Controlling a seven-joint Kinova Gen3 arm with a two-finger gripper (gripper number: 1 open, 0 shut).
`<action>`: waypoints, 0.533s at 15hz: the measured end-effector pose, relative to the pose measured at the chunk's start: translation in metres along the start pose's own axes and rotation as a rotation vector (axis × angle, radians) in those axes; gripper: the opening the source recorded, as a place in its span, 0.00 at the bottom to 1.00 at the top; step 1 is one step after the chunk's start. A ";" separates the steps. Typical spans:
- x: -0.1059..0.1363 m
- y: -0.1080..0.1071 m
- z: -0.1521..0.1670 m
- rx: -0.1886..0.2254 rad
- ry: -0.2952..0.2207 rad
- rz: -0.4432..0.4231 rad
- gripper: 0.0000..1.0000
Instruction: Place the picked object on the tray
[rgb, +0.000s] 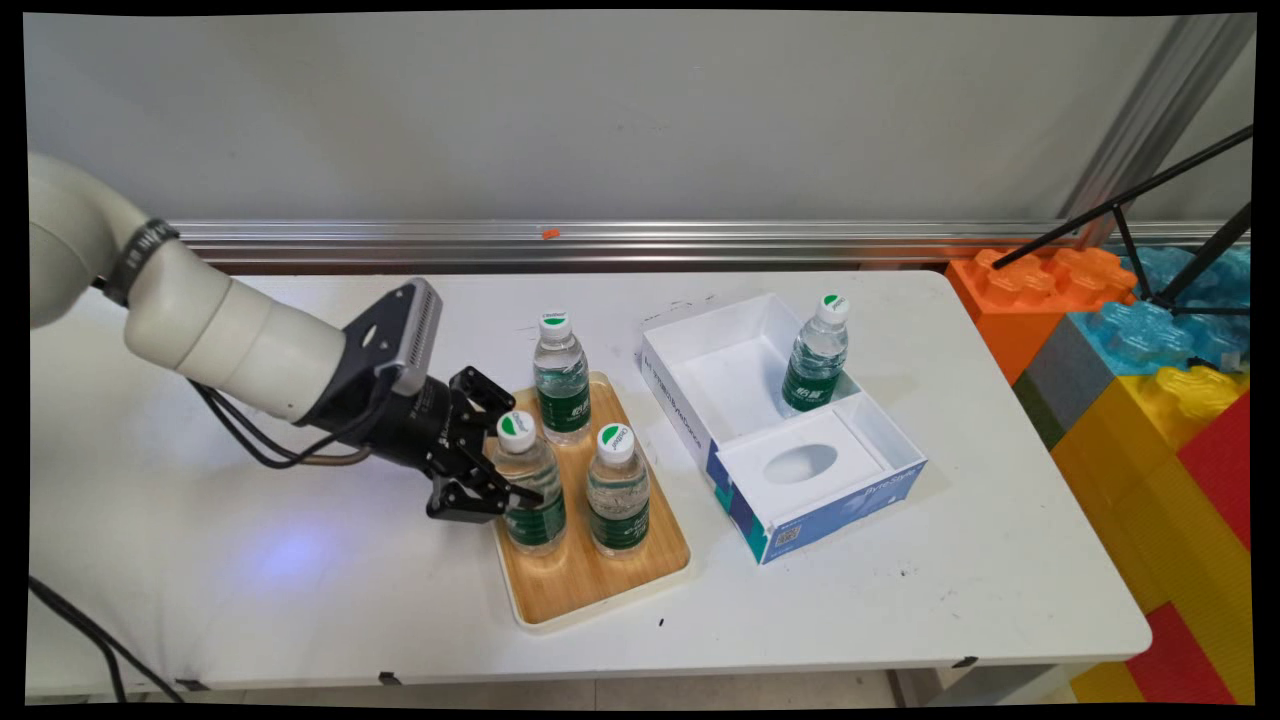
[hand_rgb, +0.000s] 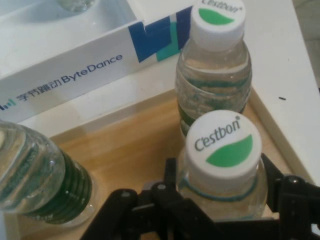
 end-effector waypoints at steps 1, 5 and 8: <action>-0.001 0.000 0.002 -0.002 -0.001 0.005 0.00; -0.005 -0.002 0.008 -0.007 -0.010 0.029 0.00; -0.008 -0.003 0.012 -0.013 -0.017 0.047 1.00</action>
